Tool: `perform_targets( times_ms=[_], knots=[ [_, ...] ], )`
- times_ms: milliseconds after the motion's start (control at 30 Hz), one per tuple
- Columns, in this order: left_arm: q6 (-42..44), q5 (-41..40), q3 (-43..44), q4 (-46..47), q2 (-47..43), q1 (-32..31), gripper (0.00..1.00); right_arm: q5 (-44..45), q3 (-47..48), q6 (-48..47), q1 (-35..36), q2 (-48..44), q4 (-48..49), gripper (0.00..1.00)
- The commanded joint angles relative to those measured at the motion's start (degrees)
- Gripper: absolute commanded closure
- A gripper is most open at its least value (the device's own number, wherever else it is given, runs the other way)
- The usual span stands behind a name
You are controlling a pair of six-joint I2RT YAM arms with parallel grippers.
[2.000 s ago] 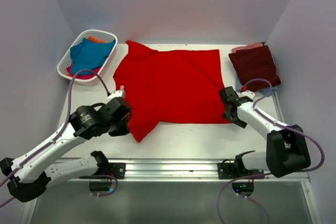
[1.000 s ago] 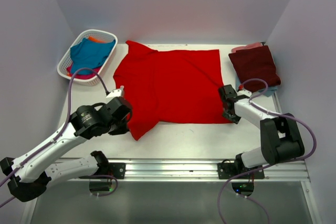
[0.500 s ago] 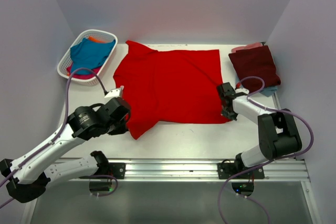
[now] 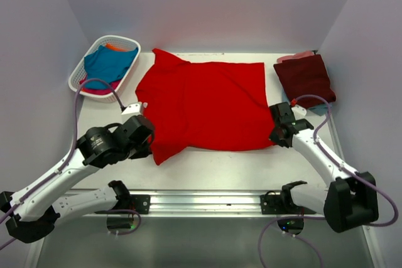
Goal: Fold and stack the t-shirts
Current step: Fold the tshirt
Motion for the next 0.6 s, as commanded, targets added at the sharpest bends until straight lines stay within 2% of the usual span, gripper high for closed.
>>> perform_targets(
  times_ms=[0, 200, 333, 467, 567],
  knots=[
    [1.11, -1.54, 2.29, -0.69, 0.72, -0.15, 1.0, -0.94, 3.21, -1.42, -0.07, -5.22, -8.06, 1.0],
    [0.24, 0.22, 2.55, -0.69, -0.33, -0.15, 1.0, -1.12, 5.68, -2.04, -0.07, -12.16, -13.62, 1.0],
    [-0.12, 1.1, 2.99, -0.69, -0.86, -0.15, 1.0, -1.21, 6.73, -2.48, -0.07, -13.05, -16.43, 1.0],
    [-0.03, -1.88, 1.67, -0.34, -0.16, -0.15, 1.0, -1.12, 5.15, -2.65, -0.07, -13.14, -14.25, 1.0],
    [2.42, -3.9, -1.04, 4.64, 0.63, -0.15, 1.0, -1.56, 4.27, -2.92, -0.07, -10.77, -10.56, 1.0]
  ],
)
